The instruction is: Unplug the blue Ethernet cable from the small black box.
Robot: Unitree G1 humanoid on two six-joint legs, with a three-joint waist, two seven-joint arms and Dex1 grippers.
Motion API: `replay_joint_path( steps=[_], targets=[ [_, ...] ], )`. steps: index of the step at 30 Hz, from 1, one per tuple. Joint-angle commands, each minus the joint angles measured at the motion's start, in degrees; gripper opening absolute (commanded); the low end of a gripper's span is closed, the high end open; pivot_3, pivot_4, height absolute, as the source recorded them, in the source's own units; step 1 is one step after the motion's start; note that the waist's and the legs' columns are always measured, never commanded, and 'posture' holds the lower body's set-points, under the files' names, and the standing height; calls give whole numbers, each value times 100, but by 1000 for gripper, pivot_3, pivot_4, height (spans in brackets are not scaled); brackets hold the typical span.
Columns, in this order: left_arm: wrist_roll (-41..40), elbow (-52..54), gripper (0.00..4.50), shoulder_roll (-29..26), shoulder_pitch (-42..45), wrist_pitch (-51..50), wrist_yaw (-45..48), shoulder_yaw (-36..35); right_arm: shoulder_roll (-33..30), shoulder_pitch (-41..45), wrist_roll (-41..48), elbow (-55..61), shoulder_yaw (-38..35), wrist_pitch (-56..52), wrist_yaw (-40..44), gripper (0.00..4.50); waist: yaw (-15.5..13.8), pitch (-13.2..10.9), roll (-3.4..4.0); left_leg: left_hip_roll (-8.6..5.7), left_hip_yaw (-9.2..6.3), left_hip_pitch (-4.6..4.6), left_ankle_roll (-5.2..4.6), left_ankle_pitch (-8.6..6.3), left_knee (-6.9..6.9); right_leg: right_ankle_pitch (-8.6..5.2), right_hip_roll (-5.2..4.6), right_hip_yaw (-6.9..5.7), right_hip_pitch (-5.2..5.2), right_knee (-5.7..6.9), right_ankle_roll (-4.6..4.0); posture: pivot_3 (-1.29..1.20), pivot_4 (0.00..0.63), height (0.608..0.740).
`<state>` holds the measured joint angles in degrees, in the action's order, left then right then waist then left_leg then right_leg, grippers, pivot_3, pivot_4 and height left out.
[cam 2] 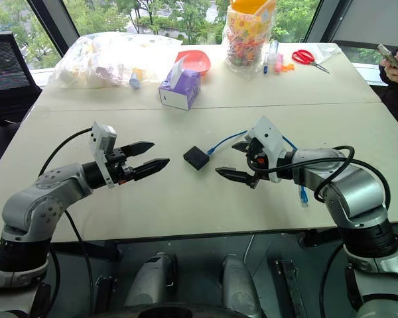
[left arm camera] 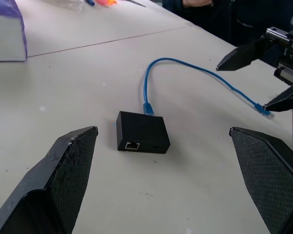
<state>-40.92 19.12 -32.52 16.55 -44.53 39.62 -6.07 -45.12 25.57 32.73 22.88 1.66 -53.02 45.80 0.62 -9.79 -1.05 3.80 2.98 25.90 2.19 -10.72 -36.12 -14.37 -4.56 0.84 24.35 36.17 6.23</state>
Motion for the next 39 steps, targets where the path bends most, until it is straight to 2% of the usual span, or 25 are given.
replay_joint_path(
  steps=[1, 17, 23, 30, 35, 39],
  targets=[
    [-92, 168, 4490, -46, 56, 73, 74, -120, -83, 25, 25, 215, -113, 115, 71, 4500, 0, 0, 0, 0, 0, 0, 0, 0, 0, 0, 0, 0, 0, 0, 0, 0, 150, 735],
    [-20, -16, 4490, -123, 132, 110, 141, -175, -237, 267, -218, -76, 40, 293, 355, 4500, 3, 0, 0, 0, 0, 0, 0, 0, 0, 0, 0, 0, 0, 0, 0, 0, 150, 735],
    [9, 17, 4490, -147, 64, 130, 180, -168, -363, 741, -682, -709, 483, 777, 830, 4500, 6, 0, 0, 0, 1, 0, 0, 0, -1, 0, 0, 0, 0, 0, 0, 0, 150, 735],
    [63, -65, 4490, -164, 99, 211, 236, -148, -247, 2086, -1762, -2573, 1700, 1839, 2039, 4500, 20, -1, 0, 0, 3, -1, 0, 0, 4, 0, 0, 0, 5, 0, 0, 0, 150, 735],
    [113, 42, 4490, -192, 30, 269, 215, -140, 599, 3537, -3095, -5116, 2810, 3746, 2945, 4500, 56, -3, 3, 0, 10, -1, 0, 0, 3, 2, 1, 1, 9, 3, 2, 0, 150, 735],
    [143, 208, 4490, -235, -118, 277, 171, -174, 1437, 4284, -3621, -6746, 3014, 4747, 3154, 4500, 49, -3, 4, 0, 9, 0, 0, 0, 9, 2, 2, 0, 10, 5, 5, 0, 150, 735]
  ],
)
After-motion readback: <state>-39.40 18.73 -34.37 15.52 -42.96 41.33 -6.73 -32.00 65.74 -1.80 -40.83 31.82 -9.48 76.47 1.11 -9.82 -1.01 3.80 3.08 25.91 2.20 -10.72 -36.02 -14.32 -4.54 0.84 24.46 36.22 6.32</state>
